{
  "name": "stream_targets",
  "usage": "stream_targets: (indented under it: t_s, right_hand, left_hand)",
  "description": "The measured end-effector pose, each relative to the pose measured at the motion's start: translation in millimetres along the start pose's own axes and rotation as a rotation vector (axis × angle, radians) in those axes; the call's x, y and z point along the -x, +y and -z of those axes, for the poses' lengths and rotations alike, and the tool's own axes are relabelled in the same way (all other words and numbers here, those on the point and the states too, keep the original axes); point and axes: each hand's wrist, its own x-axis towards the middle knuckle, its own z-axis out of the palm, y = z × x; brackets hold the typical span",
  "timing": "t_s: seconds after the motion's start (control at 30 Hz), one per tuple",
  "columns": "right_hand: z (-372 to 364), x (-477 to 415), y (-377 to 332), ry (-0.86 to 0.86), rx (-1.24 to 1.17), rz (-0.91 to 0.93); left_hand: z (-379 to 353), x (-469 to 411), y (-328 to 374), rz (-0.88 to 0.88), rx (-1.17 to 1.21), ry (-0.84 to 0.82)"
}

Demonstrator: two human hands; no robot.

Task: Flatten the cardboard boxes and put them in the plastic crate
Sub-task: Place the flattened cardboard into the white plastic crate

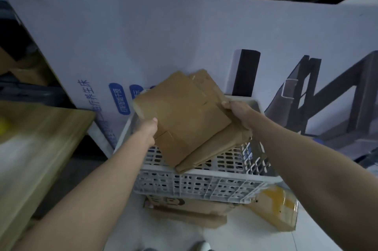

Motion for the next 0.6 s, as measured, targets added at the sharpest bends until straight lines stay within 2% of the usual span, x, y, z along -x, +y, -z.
stream_targets:
  t_s: [0.1, 0.2, 0.43, 0.53, 0.6]
  right_hand:
    - [2.1, -2.3, 4.5, -0.010, -0.064, 0.000]
    - [7.7, -0.9, 0.4, -0.163, -0.096, 0.000]
    - [17.2, -11.7, -6.9, -0.330, 0.069, 0.025]
    - [21.3, -17.8, -13.2, -0.276, 0.137, 0.068]
    - [23.6, -19.8, -20.7, -0.240, 0.171, 0.090]
  left_hand:
    - [-7.4, 7.3, -4.9, 0.036, 0.012, 0.015]
    - [-10.8, 15.1, -6.4, 0.098, -0.082, 0.016]
    - [-10.9, 24.9, 0.8, 0.125, -0.381, -0.063]
    - [-0.9, 20.7, 6.4, 0.102, -0.722, -0.091]
    - [6.5, 15.5, 18.4, -0.021, -0.986, -0.047]
